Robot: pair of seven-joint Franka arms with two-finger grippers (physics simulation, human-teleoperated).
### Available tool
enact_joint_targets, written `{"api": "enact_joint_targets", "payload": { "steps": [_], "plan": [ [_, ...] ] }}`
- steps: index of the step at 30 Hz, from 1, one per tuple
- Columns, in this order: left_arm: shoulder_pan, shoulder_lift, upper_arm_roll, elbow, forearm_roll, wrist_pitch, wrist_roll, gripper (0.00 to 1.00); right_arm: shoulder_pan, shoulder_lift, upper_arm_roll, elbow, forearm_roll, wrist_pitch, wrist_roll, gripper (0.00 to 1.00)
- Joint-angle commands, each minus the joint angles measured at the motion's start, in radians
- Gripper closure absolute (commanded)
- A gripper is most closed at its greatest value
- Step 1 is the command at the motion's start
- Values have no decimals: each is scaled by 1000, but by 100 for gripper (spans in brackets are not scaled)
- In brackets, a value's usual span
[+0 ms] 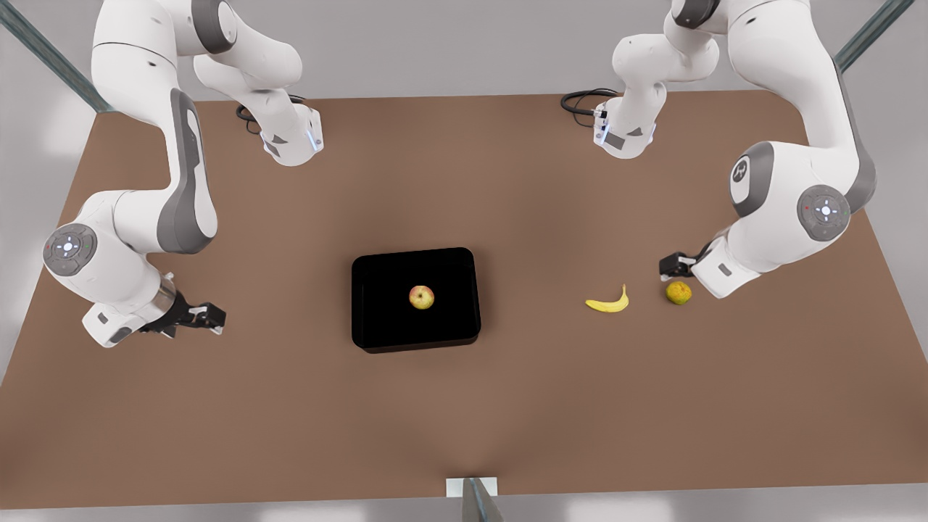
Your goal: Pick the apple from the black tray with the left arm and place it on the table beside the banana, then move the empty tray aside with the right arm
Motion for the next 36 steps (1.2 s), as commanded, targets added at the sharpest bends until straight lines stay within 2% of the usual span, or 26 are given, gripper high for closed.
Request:
{"api": "enact_joint_targets", "payload": {
  "steps": [1, 3, 6, 8, 9, 10, 11, 12, 14, 15, 16, 22, 29, 36],
  "plan": [
    [-2, -1, 0, -3, 4, 30, -62, 0, 0, 0, 0, 1, -6, 14, -13, 0],
    [-51, 41, -3, 58, 10, 34, -62, 0, 0, 1, 0, 1, -7, 16, -13, 0],
    [-337, 121, -14, 107, 21, 43, -437, 0, 0, 1, 0, 1, -9, 14, -13, 0],
    [-332, 165, -9, 110, 24, 92, -552, 0, 0, 1, 0, 1, -12, 14, -15, 0],
    [-386, 194, -9, 116, 24, 130, -667, 0, 0, 3, 0, 1, -15, 14, -15, 0],
    [-424, 254, -9, 170, 24, 205, -809, 0, 0, 3, 0, 1, -17, 14, -15, 0],
    [-479, 390, -9, 358, 29, 193, -957, 0, 0, 3, 0, 1, -14, 14, -15, 0],
    [-556, 455, -6, 415, 96, 202, -1044, 0, 0, 3, 0, 1, -12, 14, -15, 0],
    [-628, 478, -11, 417, 116, 283, -1112, 0, 0, 3, 0, 1, -15, 14, -15, 0],
    [-656, 535, 0, 431, 119, 345, -1196, 0, 2, 4, 0, 1, -15, 14, -15, 0],
    [-659, 581, -3, 492, 122, 369, -1293, 0, 2, 4, 0, 1, -15, 16, -15, 0],
    [-748, 680, -11, 512, 164, 402, -1290, 0, 2, 4, 0, 1, -15, 14, -15, 0],
    [-766, 699, -17, 481, 207, 396, -1265, 0, 2, 4, 0, 1, -15, 14, -15, 0],
    [-769, 759, -16, 477, 208, 477, -1253, 0, 2, 4, 0, 1, -15, 14, -15, 0]
  ]
}}
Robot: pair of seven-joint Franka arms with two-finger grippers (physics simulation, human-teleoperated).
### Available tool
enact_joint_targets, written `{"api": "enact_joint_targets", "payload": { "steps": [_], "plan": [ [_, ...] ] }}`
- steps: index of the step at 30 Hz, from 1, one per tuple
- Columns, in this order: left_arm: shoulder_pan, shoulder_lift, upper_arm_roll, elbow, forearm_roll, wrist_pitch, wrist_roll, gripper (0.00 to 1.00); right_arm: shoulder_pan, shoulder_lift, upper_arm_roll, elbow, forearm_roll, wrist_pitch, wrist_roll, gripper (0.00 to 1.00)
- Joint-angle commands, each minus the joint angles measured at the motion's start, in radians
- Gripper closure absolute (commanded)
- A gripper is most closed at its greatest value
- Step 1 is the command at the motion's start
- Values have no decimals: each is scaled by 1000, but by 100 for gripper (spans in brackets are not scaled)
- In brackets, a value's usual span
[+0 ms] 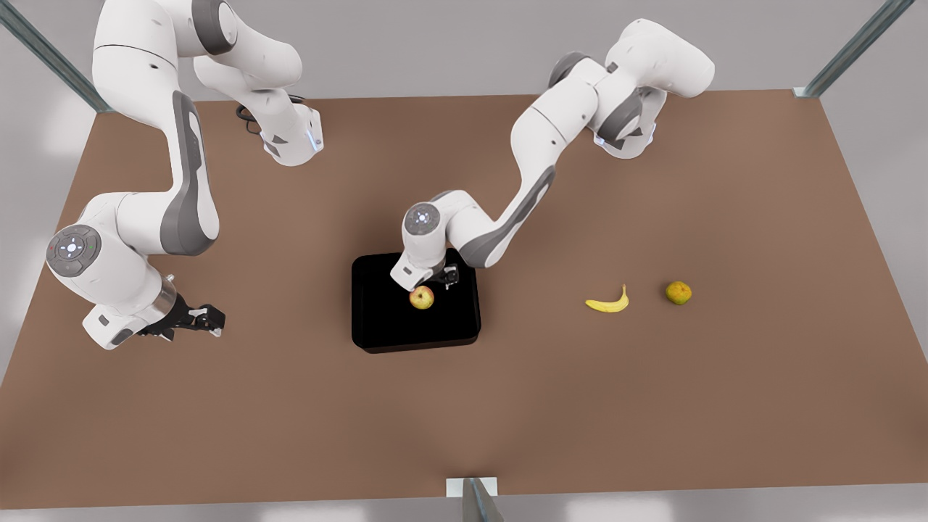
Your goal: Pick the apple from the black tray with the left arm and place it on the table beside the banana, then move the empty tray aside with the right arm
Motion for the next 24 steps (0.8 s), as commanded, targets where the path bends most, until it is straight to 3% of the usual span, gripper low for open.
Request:
{"api": "enact_joint_targets", "payload": {
  "steps": [1, 13, 24],
  "plan": [
    [0, 10, 0, 0, 5, 75, -254, 0, 0, -1, 0, 1, 1, 0, -4, 0],
    [-9, 83, 18, 8, 49, 238, -254, 0, 0, 0, 0, 1, 1, 0, -5, 0],
    [-43, 94, 21, -15, 92, 238, -279, 0, 0, 0, 0, 1, 1, 0, -4, 0]
  ]
}}
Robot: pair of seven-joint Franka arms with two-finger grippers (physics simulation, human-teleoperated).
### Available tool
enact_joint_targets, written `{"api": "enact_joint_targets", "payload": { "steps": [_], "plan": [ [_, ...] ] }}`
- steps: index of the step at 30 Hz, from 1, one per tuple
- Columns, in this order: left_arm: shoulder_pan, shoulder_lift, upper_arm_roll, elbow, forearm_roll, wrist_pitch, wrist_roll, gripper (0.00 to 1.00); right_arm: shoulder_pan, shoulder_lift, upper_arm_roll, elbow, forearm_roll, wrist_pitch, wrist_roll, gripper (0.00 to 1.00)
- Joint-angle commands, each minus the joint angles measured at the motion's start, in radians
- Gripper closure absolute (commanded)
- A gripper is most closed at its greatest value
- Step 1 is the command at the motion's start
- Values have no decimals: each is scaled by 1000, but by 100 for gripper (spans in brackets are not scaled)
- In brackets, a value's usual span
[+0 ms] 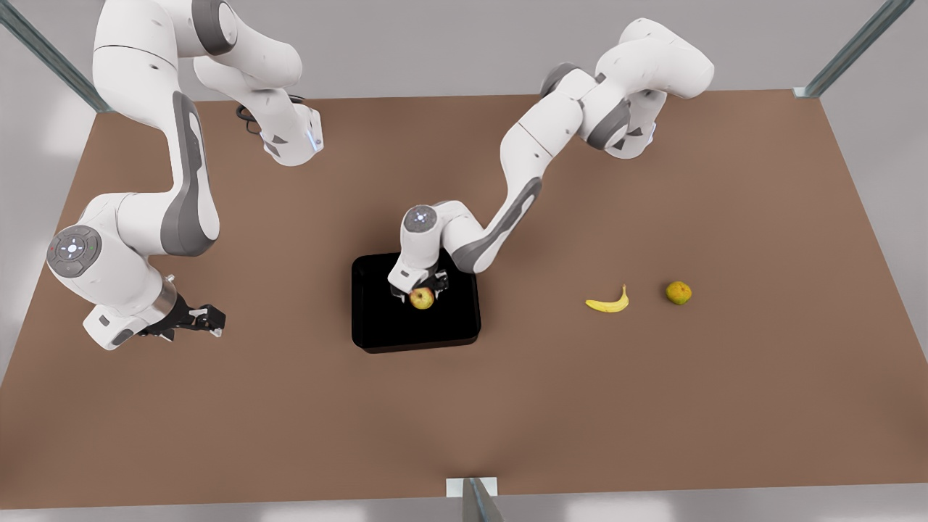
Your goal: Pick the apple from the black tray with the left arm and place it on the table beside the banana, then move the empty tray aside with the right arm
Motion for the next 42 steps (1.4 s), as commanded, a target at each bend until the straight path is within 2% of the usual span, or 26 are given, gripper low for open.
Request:
{"api": "enact_joint_targets", "payload": {
  "steps": [1, 2, 3, 9, 12, 16, 19, 22, 25, 27, 28, 29, 31, 33, 34, 36, 37, 39, 42],
  "plan": [
    [-1, -2, 0, -1, 6, 9, -86, 0, 0, -1, 0, 1, 1, 0, -2, 0],
    [-1, -2, 0, -1, 6, 9, -86, 0, 0, -1, 0, 1, 1, 0, -2, 0],
    [-1, -2, 0, -1, 4, 7, -86, 22, 0, -1, 0, 1, 1, 0, -2, 0],
    [7, -23, 5, -1, 6, -43, -60, 23, 0, -1, 0, 1, 1, 0, -2, 0],
    [48, -169, -3, 2, -86, -373, 128, 23, 0, 0, 0, 1, 1, 0, -2, 0],
    [174, -336, -1, -2, -172, -677, 393, 23, 1, 0, 1, 1, 1, 0, -1, 0],
    [387, -361, -3, -47, -174, -689, 664, 23, 86, -12, 9, 10, 6, -54, 172, 0],
    [519, -335, 2, -186, -166, -542, 907, 22, 205, -10, 30, 91, 4, -138, 375, 0],
    [561, -275, 3, -257, -155, -416, 976, 22, 276, -3, 30, 94, 3, -140, 429, 0],
    [582, -275, 3, -260, -136, -424, 990, 22, 304, 7, 29, 94, 1, -140, 422, 0],
    [587, -276, 3, -260, -132, -428, 991, 15, 307, 5, 29, 94, 15, -140, 430, 0],
    [587, -276, 3, -260, -132, -428, 991, 0, 302, 5, 37, 83, 111, -142, 429, 0],
    [587, -278, 3, -260, -132, -430, 990, 0, 304, -19, 37, 1, 142, -117, 458, 0],
    [587, -288, 5, -258, -134, -430, 985, 0, 307, -139, 44, -274, 173, 133, 490, 0],
    [599, -351, 23, -225, -149, -473, 987, 0, 307, -153, 46, -312, 184, 173, 496, 0],
    [734, -529, 0, -208, -251, -623, 1131, 0, 307, -251, 63, -483, 182, 369, 516, 0],
    [734, -588, 8, -209, -252, -643, 1126, 0, 307, -274, 63, -495, 182, 375, 516, 0],
    [737, -752, 22, -275, -251, -695, 1160, 0, 307, -279, 70, -588, 182, 509, 515, 0],
    [749, -749, 32, -272, -237, -689, 1172, 0, 308, -253, 90, -602, 182, 544, 505, 0]
  ]
}}
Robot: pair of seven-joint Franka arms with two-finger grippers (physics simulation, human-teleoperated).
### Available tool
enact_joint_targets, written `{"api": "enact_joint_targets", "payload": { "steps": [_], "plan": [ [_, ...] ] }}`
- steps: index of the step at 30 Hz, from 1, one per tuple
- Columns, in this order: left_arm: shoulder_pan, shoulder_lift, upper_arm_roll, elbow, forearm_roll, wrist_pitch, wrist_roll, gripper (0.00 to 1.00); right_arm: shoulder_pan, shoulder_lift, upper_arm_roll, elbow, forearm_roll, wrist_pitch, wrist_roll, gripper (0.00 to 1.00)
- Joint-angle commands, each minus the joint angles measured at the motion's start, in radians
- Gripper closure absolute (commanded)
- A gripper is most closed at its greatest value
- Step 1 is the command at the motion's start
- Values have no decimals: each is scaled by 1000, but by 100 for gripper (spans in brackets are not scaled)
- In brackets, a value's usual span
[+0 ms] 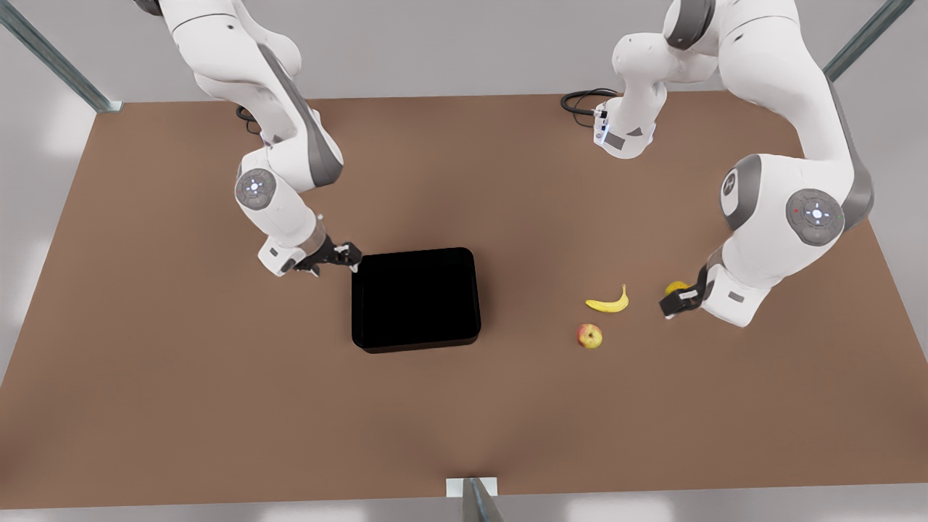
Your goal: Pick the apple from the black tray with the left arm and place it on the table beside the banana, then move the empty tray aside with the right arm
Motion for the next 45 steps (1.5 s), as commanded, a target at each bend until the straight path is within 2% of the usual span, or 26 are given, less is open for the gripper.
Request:
{"api": "enact_joint_targets", "payload": {
  "steps": [1, 19, 22, 23, 26, 28, 32, 37, 42, 44, 45],
  "plan": [
    [2, -9, 3, -2, -5, -77, 371, 0, 0, 26, 9, -5, 5, 191, 155, 0],
    [6, 1, 1, 15, 32, -59, 403, 0, -8, 307, 10, -5, -6, 287, 61, 1],
    [6, 1, 1, 15, 32, -60, 401, 0, -11, 351, 9, -3, -6, 315, 47, 6],
    [6, 1, 1, 15, 32, -60, 401, 0, -12, 351, 9, -3, -6, 315, 49, 9],
    [6, 2, 1, 15, 32, -59, 401, 0, -12, 351, 7, 0, -3, 312, 56, 37],
    [6, 2, 1, 15, 32, -59, 401, 0, -12, 350, 5, 3, -1, 307, 55, 53],
    [6, 2, 1, 15, 32, -59, 403, 0, -12, 347, 4, 4, 0, 304, 58, 73],
    [6, 1, 1, 16, 32, -60, 403, 0, -12, 294, 2, 18, 2, 232, 58, 82],
    [6, -1, 3, 16, 32, -60, 404, 0, -35, 201, -14, 93, -6, -4, -3, 89],
    [6, 1, 3, 16, 25, -60, 401, 0, -78, 192, -27, 171, -7, -121, -92, 89],
    [8, 1, 4, 16, 20, -60, 403, 0, -80, 193, -62, 253, -7, -232, -161, 91]
  ]
}}
